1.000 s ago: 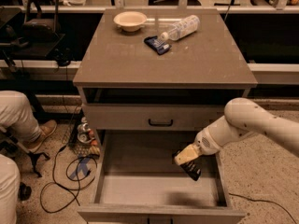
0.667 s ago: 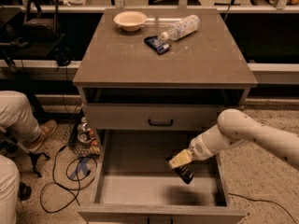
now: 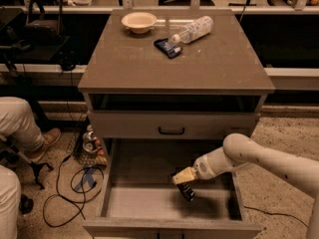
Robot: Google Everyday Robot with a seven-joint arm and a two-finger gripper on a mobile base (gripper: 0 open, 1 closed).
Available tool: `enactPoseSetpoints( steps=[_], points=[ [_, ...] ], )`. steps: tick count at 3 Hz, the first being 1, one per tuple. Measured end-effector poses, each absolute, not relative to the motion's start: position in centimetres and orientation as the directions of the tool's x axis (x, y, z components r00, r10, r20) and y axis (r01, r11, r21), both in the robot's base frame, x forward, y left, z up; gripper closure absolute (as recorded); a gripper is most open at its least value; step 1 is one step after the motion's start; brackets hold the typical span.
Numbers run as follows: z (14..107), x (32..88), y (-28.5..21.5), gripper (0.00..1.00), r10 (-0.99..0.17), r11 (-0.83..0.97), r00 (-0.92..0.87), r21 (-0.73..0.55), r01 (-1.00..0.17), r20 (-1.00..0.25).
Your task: Place rxbar chocolate into middle drawer
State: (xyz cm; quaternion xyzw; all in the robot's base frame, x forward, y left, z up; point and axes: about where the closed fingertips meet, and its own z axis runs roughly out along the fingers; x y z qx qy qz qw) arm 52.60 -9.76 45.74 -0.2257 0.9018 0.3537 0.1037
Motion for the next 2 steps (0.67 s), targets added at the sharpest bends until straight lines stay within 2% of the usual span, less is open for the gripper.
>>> enactPoseSetpoints(
  steps=[2],
  points=[
    [42.2, 53.6, -7.5, 0.15, -0.316, 0.659, -0.889, 0.598, -0.456, -0.331]
  ],
)
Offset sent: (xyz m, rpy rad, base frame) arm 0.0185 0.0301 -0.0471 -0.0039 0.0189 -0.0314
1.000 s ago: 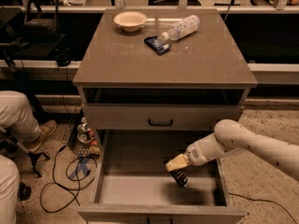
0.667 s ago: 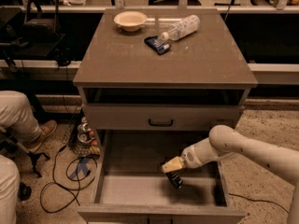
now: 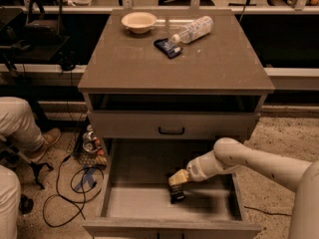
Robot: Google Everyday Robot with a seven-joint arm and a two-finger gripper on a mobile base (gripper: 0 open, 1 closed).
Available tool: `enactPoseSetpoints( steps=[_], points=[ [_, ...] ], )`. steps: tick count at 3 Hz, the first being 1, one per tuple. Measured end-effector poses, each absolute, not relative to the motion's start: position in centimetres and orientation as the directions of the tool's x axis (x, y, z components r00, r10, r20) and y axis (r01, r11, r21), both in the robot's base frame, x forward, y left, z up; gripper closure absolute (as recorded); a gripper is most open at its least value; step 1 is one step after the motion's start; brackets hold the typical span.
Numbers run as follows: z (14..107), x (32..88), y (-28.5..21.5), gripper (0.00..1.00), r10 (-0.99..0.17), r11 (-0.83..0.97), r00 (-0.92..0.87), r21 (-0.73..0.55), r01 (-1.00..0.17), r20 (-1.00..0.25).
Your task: Place rxbar chocolate into middle drawer
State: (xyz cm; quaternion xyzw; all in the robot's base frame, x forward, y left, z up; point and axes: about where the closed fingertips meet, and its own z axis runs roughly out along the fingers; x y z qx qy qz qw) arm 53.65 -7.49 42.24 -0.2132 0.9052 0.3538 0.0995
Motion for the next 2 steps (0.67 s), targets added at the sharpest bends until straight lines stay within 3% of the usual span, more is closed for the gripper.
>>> enactPoseSetpoints(
  steps=[1, 2],
  points=[
    [41.74, 53.89, -7.94, 0.00, -0.307, 0.671, -0.895, 0.593, -0.445, -0.324],
    [41.72, 53.89, -7.97, 0.00, -0.306, 0.672, -0.895, 0.593, -0.444, -0.324]
  ],
)
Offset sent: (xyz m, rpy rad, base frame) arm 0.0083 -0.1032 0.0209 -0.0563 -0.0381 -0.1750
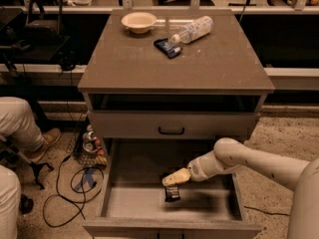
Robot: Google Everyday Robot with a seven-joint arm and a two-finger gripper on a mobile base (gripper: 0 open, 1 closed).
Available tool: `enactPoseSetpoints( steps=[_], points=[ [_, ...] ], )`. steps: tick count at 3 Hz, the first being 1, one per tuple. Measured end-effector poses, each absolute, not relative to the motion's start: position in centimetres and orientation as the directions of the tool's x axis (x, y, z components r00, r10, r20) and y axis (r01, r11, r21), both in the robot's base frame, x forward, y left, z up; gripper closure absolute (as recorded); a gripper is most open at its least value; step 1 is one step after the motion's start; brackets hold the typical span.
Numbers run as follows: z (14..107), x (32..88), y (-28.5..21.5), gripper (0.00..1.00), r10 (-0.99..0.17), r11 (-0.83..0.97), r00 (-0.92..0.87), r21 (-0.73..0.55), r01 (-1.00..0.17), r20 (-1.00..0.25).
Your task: Place rxbar chocolate into middle drawer
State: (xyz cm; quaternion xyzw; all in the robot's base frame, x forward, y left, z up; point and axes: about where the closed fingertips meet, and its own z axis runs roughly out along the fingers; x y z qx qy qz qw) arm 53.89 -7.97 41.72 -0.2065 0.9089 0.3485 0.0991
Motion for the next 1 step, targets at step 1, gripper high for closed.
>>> enactPoseSetpoints(
  steps=[1],
  points=[
    [44.31, 53.33, -12.23, 0.00, -0.260, 0.688, -0.897, 0.583, -0.432, -0.358]
  ],
)
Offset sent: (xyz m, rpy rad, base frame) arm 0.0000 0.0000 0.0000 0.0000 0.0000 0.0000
